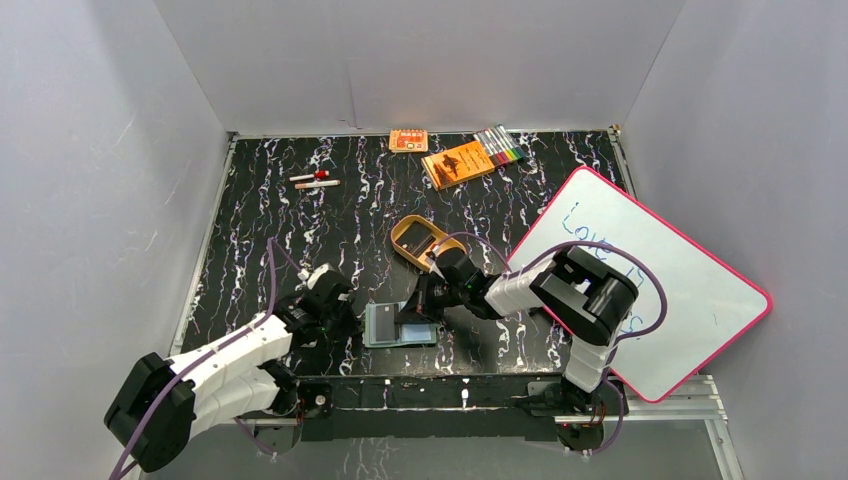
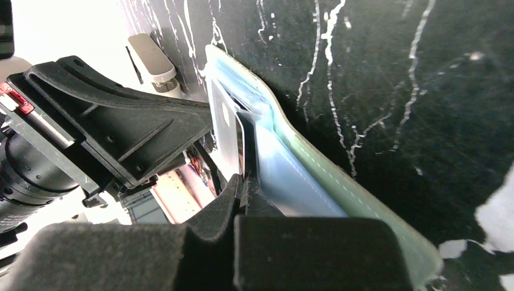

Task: Put the credit cards into the card holder
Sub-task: Insert the credit card into the card holder, then close the card holder at the center of the board.

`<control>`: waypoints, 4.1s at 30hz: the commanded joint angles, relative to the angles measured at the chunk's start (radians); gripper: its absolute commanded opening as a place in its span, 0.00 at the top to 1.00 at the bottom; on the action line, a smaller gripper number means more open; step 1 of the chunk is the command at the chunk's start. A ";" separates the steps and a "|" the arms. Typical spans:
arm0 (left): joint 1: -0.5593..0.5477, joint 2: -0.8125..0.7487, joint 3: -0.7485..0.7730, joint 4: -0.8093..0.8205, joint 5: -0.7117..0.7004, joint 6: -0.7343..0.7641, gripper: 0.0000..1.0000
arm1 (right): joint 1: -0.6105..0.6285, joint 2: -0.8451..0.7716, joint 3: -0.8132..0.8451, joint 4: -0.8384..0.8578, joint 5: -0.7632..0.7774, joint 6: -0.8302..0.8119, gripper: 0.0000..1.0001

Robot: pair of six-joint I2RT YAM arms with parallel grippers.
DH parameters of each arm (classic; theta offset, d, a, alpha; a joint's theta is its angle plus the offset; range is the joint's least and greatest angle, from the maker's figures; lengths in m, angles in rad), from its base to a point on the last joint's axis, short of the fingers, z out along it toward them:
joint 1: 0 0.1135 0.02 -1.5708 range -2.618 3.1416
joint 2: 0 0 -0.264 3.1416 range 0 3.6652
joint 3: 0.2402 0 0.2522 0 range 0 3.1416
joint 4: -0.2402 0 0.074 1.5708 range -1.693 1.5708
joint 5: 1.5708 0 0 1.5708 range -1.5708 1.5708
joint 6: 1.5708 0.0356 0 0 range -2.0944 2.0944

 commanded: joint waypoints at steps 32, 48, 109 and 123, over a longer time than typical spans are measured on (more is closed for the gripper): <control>0.003 -0.034 -0.020 -0.023 -0.004 0.011 1.00 | 0.040 -0.193 0.296 -0.602 0.226 -0.375 0.52; 0.004 -0.126 0.088 -0.134 -0.133 0.021 1.00 | 0.071 -0.370 0.337 -1.100 0.493 -0.577 0.36; 0.002 0.113 -0.057 0.248 0.084 0.010 1.00 | 0.103 -0.425 0.253 -0.569 0.131 -0.677 1.00; 0.002 0.102 -0.070 0.231 0.081 0.019 1.00 | 0.116 -0.204 0.250 -0.434 0.047 -0.647 1.00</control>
